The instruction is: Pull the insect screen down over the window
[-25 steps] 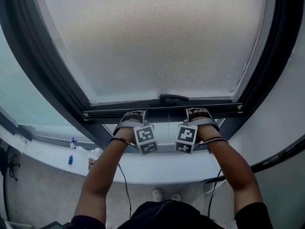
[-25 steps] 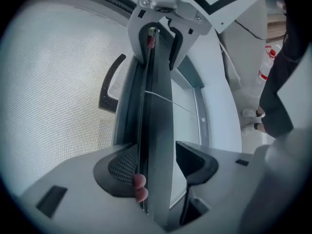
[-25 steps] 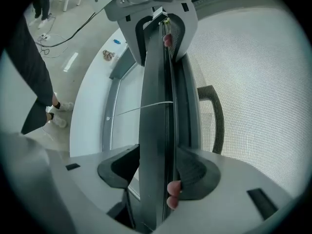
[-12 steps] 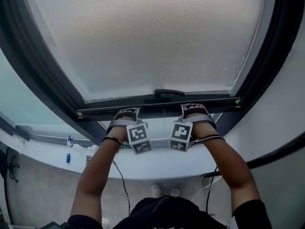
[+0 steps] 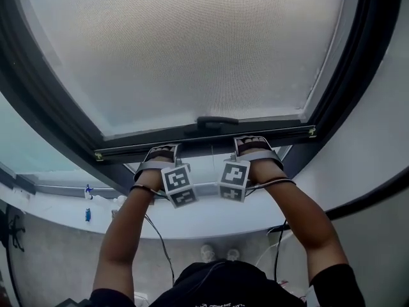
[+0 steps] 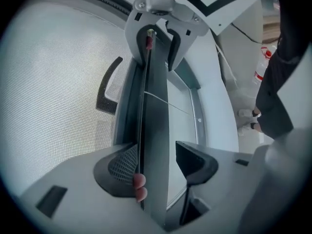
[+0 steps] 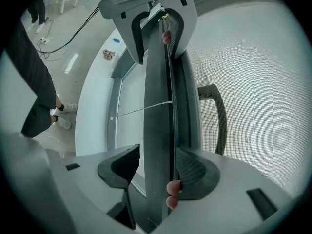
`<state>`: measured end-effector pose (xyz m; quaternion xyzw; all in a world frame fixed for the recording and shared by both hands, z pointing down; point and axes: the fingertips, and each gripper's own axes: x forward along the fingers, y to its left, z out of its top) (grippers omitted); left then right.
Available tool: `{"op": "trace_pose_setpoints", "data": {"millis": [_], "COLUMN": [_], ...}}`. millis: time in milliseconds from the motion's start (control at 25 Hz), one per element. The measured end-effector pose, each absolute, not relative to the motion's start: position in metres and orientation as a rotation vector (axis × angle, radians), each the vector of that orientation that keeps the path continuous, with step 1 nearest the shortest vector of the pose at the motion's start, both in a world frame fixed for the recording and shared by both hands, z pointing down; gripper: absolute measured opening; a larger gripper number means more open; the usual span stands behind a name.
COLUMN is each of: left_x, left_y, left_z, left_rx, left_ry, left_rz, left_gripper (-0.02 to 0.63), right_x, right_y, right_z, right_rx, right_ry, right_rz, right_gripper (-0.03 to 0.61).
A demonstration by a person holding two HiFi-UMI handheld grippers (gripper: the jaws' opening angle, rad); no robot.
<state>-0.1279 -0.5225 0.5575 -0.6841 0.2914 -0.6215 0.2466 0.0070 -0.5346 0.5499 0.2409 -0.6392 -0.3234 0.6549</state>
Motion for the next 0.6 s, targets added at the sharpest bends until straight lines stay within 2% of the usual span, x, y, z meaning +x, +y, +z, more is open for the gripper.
{"op": "trace_pose_setpoints", "data": {"millis": [600], "left_x": [-0.1249], "left_y": [-0.5236], "left_z": [0.5594], "left_rx": [-1.869], "left_ry": [0.863], "left_rz": [-1.655], "left_gripper": [0.239], "right_x": [0.0048], "right_y": [-0.5354], "right_z": [0.5577], "right_rx": [0.588], "right_ry": [-1.477], "right_rz": [-0.744], "right_gripper": [0.236]}}
